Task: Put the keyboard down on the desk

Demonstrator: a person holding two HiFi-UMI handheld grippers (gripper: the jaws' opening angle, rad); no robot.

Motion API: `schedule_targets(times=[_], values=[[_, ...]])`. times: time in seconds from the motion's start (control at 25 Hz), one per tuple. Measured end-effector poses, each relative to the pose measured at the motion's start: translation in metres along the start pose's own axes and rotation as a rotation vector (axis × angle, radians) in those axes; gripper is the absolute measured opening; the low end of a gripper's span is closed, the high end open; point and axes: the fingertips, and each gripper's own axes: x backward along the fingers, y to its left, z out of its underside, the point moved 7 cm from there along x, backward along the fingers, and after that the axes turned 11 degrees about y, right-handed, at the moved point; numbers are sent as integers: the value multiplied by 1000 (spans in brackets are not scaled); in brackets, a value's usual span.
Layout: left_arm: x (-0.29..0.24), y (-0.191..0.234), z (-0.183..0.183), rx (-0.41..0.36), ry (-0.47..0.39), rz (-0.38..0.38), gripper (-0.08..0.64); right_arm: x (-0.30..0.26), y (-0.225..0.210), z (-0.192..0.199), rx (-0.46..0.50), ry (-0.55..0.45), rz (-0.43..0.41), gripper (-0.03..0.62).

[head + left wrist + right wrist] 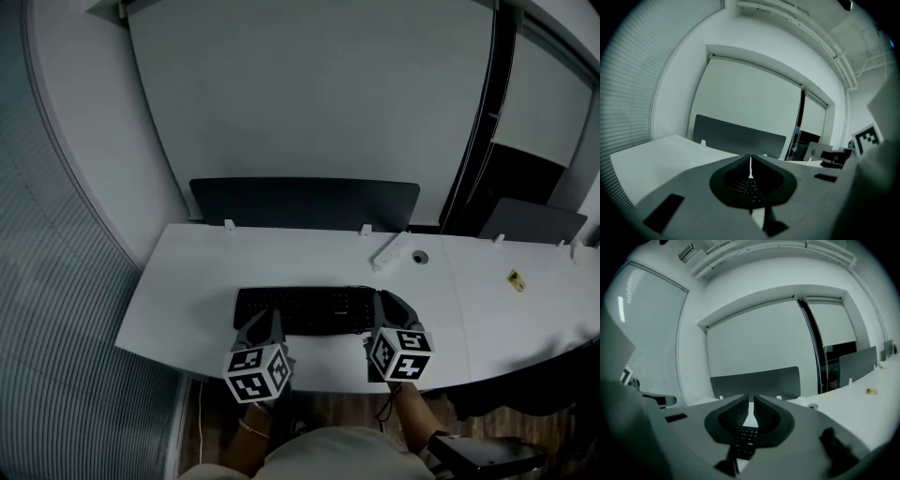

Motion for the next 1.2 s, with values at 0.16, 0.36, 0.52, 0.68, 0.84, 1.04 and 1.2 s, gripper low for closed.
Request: schedule_targets(times=[0.16,0.36,0.52,0.68,0.84,1.04,1.2], values=[[11,-16,8,13,14,-38,20,12,-4,9,22,28,-19,47],[27,-32,18,3,27,-77,20,27,-3,12,78,41,-89,41],[37,-39,24,6,33,-93,20,37,0,7,118,38,-112,34],[42,-46,27,54,32,-82,20,45,-4,7,127,44,-118,32],[44,-48,27,77,19,-79,20,49,-3,7,134,36,-122,32],[44,-49,28,63,15,-99,20,52,-2,5,134,24,-130,32],[42,-50,27,83,10,-88,20,51,-6,5,141,33,-122,32]])
